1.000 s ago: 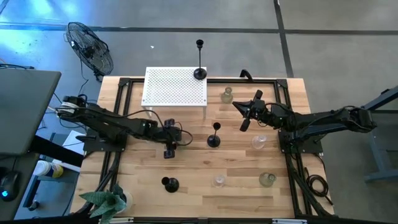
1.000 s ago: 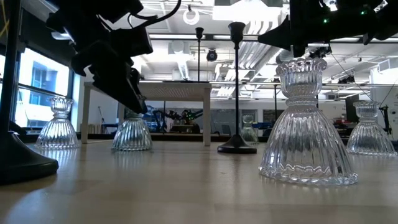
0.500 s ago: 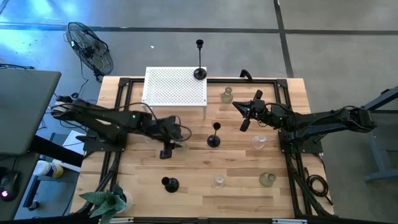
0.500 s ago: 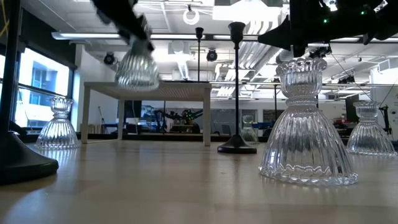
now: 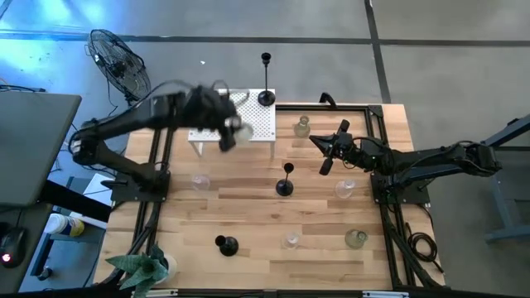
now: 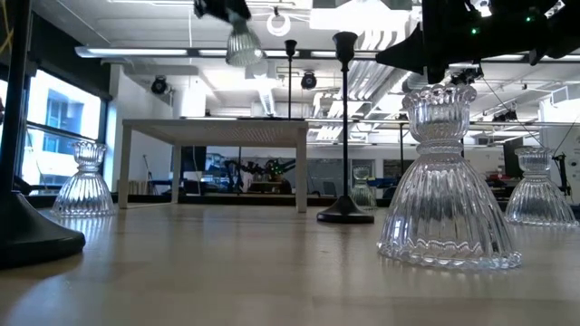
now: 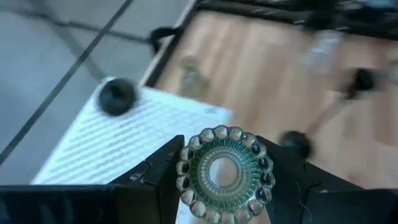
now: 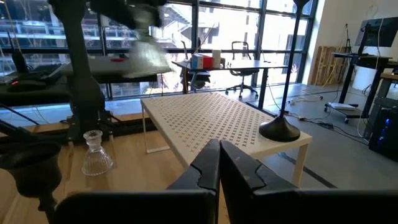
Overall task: Pick & Place candle stick holders
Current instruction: Put the middle green candle holder on the shelf, then put the top left transparent candle holder on the shelf
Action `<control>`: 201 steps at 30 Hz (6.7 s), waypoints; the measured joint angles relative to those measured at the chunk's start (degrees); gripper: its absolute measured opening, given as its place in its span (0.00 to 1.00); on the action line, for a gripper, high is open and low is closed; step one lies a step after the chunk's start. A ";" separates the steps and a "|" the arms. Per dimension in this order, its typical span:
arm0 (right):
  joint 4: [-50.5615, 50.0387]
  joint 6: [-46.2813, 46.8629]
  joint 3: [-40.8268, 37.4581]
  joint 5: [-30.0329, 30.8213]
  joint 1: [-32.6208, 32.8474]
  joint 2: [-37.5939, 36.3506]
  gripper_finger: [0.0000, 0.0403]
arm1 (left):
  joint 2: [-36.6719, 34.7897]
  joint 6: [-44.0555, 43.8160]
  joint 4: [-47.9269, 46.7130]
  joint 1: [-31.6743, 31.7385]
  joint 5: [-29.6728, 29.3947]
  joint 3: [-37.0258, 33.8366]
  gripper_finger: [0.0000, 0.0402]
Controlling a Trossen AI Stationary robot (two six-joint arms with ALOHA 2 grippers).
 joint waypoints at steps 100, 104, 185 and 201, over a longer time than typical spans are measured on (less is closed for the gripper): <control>-0.04 -1.44 0.00 -0.24 0.00 0.00 0.00 | 19.87 6.58 6.27 28.54 6.40 3.58 0.48; -0.04 -1.44 0.00 -0.24 0.00 0.00 0.00 | 19.87 6.61 6.16 28.54 6.45 3.58 0.55; -0.83 -1.01 0.02 -2.82 0.00 0.00 0.00 | -10.14 -29.72 -10.08 -13.71 4.06 -44.31 0.82; -0.83 -1.01 0.02 -2.78 0.00 0.00 0.00 | -10.14 -27.17 -8.03 -13.82 4.86 -45.95 0.43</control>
